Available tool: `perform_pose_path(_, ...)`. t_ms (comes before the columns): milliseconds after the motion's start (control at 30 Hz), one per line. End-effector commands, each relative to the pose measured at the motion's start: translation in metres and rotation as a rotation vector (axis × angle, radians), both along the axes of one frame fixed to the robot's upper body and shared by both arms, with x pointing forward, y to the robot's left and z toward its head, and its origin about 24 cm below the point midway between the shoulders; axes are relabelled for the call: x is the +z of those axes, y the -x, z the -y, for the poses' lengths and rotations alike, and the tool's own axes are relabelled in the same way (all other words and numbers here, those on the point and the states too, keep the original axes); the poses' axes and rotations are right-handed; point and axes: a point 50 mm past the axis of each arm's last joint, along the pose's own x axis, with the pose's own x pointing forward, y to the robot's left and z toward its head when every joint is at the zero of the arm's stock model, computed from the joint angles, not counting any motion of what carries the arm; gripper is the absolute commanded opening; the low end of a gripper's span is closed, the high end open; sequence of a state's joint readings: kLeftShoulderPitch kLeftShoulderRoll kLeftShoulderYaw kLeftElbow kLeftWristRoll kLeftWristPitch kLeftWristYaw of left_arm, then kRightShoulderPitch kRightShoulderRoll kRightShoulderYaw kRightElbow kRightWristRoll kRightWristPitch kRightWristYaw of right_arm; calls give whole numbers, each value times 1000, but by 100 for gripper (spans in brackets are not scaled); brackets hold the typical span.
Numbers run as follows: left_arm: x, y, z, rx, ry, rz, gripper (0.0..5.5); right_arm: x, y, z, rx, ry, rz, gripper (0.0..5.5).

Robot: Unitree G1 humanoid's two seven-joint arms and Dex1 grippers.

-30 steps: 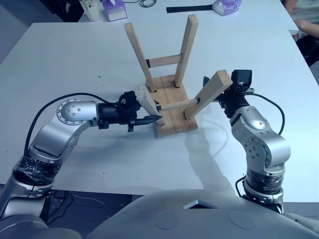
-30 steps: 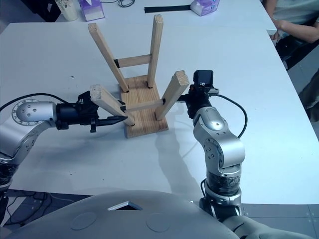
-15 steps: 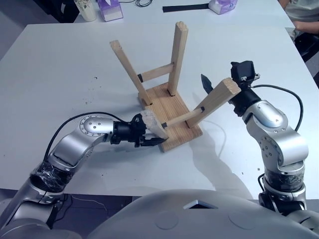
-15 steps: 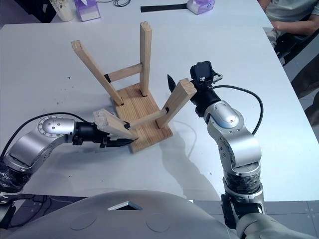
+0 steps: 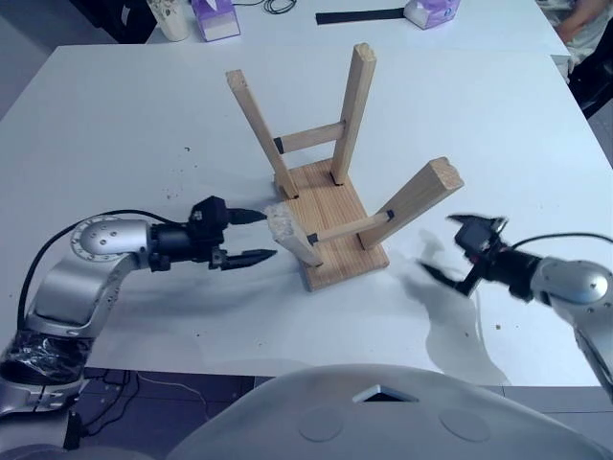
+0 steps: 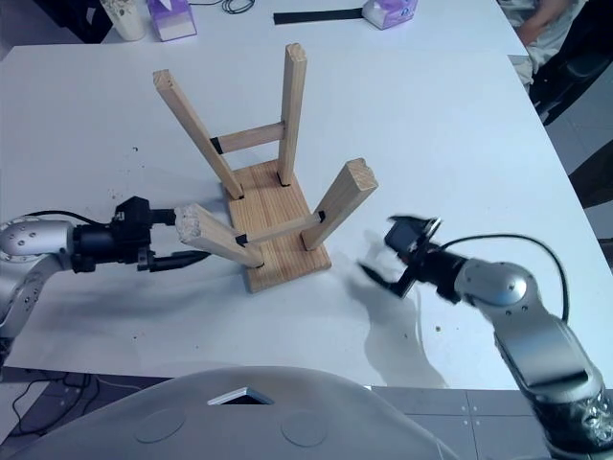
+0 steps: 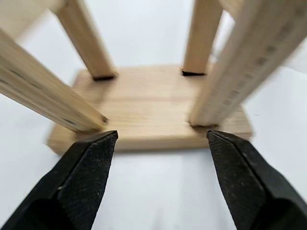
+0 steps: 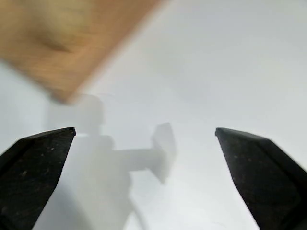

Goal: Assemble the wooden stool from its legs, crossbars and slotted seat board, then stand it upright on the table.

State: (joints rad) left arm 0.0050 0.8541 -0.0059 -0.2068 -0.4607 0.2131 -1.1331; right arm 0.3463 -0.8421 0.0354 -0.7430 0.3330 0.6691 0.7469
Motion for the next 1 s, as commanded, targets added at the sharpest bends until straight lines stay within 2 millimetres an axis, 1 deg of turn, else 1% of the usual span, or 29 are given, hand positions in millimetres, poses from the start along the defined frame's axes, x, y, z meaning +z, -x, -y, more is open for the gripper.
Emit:
perform_pose_path(33,-9,-9,25,-79,25,103,350,-1,4,-13,42,-46,-36,488)
perform_pose_path(67,-15,-6,34,-125,38,98,350,-5,6,-17,49,-51,-52,469)
perform_pose_path(133,-25,-3,43,-169,36,97,317,-11,11,-25,85,-51,-82,433)
perform_pose_path(200,-33,-3,45,-176,7,117,283,-17,14,-32,114,-44,-97,400)
perform_pose_path(300,-45,-11,45,-177,-59,163,281,-28,17,-41,121,-49,-115,358)
perform_pose_path(333,-49,-11,45,-185,-76,168,281,-31,16,-44,117,-45,-113,338)
perform_pose_path(367,-53,-11,46,-189,-82,162,281,-35,14,-45,105,-44,-113,330)
perform_pose_path(433,-61,-4,52,-228,-80,142,281,-42,8,-42,64,-10,-87,297)
perform_pose_path(533,-70,13,68,-302,-39,95,281,-49,-11,-26,-60,57,-17,262)
perform_pose_path(633,-71,22,82,-331,5,76,281,-47,-23,-13,-121,84,28,218)
perform_pose_path(767,-68,19,92,-289,45,89,281,-44,-34,-10,-146,83,77,156)
perform_pose_path(867,-63,15,94,-227,83,94,281,-43,-40,-10,-172,72,107,105)
perform_pose_path(900,-59,17,94,-211,103,92,281,-44,-44,-8,-190,80,122,99)
perform_pose_path(967,-53,21,88,-161,125,89,281,-45,-48,-3,-223,101,142,64)
perform_pose_path(1000,-50,25,81,-139,125,84,281,-46,-47,0,-234,108,146,50)
